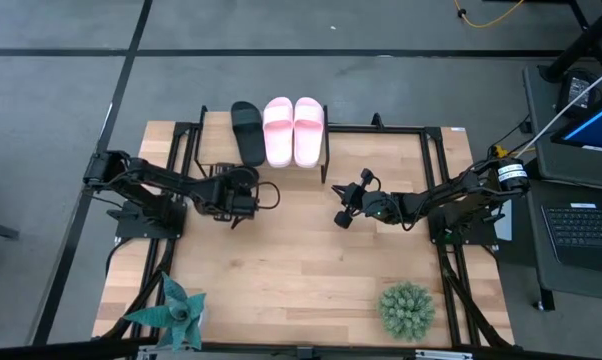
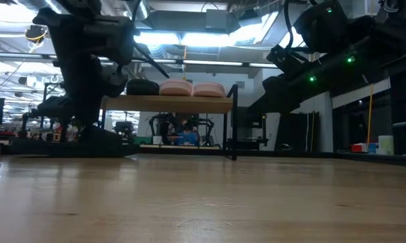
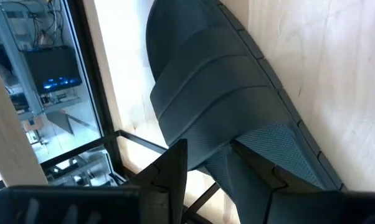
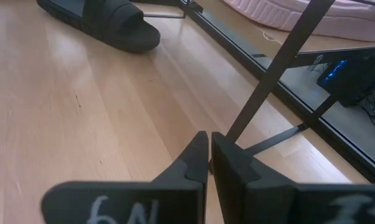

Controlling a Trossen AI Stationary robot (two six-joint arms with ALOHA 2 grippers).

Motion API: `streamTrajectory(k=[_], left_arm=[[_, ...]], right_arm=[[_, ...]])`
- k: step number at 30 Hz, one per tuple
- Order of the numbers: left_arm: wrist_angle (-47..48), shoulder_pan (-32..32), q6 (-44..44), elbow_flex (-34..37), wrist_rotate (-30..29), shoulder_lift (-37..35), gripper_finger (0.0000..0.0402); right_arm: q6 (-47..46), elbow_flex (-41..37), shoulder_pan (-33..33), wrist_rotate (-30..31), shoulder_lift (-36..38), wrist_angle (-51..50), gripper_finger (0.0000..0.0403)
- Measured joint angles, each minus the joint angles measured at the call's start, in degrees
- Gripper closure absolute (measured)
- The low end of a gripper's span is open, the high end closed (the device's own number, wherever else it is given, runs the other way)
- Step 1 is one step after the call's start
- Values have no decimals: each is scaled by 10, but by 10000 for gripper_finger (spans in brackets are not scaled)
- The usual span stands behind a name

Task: Pick and place slides into the shelf
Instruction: Put the black slide on the shelf

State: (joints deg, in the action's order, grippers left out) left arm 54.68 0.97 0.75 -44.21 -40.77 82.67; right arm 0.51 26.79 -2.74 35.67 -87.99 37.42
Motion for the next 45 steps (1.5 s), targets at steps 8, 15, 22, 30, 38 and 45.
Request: streamTrajectory(k=[8,15,22,30,38,45], left_arm=[[-5,-14,0,1,15,0,300],[-36,-22,-28,32,14,0,299],[-40,-22,-28,33,-16,0,299],[-42,-22,-27,33,-17,0,310],[-43,-22,-28,33,-10,0,391],[-41,5,-22,29,-4,0,397]], right_arm=[[0,0,0,0,0,0,379],[0,0,0,0,0,0,379],[1,0,0,0,0,0,379],[2,0,0,0,0,0,379],[2,0,0,0,0,0,379],[7,0,0,0,0,0,379]])
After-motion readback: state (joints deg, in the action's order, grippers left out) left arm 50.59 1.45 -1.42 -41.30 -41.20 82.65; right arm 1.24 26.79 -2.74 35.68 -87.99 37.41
